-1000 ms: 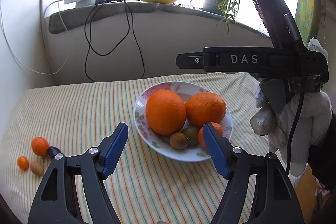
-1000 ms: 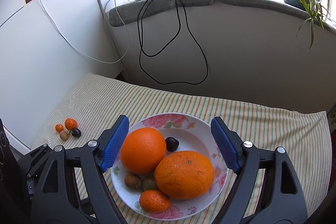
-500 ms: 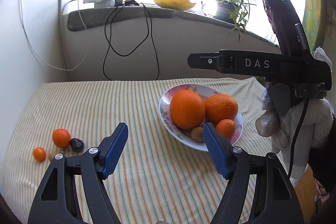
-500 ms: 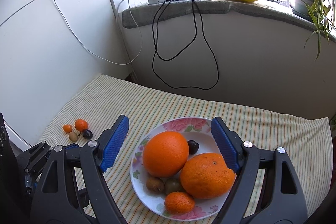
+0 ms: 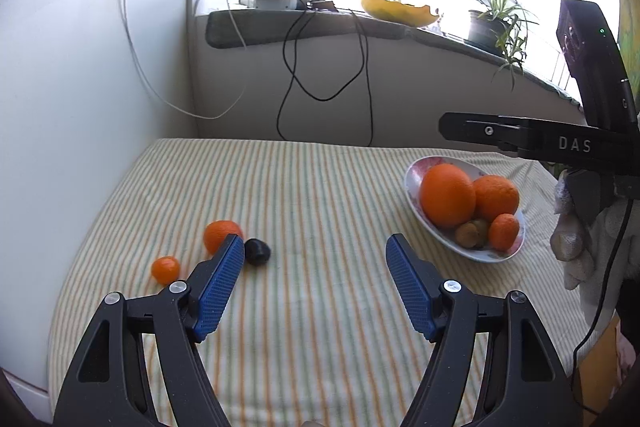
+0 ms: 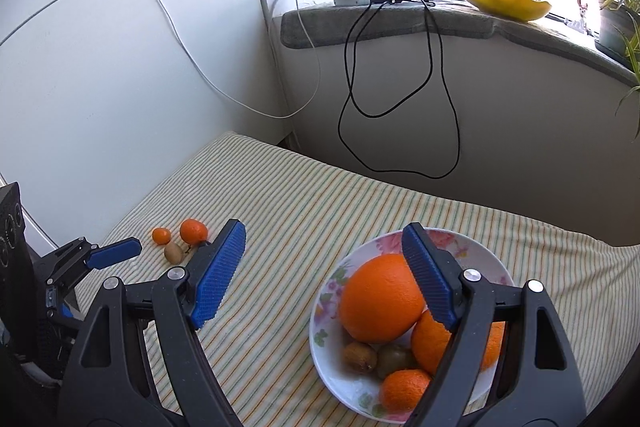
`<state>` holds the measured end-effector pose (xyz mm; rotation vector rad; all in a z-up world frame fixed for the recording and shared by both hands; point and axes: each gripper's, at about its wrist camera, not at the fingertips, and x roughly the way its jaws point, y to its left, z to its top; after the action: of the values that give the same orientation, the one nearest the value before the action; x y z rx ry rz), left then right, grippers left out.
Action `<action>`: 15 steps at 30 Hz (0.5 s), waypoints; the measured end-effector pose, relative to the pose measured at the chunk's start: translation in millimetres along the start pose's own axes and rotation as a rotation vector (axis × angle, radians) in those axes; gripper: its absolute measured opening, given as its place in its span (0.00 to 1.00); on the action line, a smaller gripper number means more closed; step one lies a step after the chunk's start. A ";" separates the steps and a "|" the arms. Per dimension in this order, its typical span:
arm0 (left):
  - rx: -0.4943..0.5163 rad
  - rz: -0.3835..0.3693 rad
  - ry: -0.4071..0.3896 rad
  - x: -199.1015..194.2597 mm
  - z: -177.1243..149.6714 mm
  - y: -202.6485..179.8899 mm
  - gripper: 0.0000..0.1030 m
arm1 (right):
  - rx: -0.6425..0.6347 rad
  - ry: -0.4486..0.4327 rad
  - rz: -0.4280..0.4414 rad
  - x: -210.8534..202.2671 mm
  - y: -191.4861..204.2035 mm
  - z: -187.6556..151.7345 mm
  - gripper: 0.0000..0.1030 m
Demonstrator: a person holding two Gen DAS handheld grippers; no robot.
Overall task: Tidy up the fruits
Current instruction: 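Move both tools back from the plate toward the remaining loose fruit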
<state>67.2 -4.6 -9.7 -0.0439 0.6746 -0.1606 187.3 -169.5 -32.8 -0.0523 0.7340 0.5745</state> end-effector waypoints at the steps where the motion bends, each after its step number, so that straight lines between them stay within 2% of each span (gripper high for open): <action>1: -0.009 0.010 0.002 -0.4 -1.6 5.9 0.71 | -0.004 0.004 0.009 1.4 3.1 -0.4 0.81; 6: -0.053 0.042 0.018 -2.8 -9.6 36.7 0.71 | -0.026 0.024 0.048 11.0 18.8 -1.2 0.81; 15: -0.116 0.067 0.049 1.5 -21.1 77.9 0.58 | -0.070 0.072 0.102 35.2 49.7 -8.2 0.81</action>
<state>65.6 72.2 -34.3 -0.1292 0.7331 -0.0577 177.8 -112.7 -54.2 -0.1013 0.7896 0.6981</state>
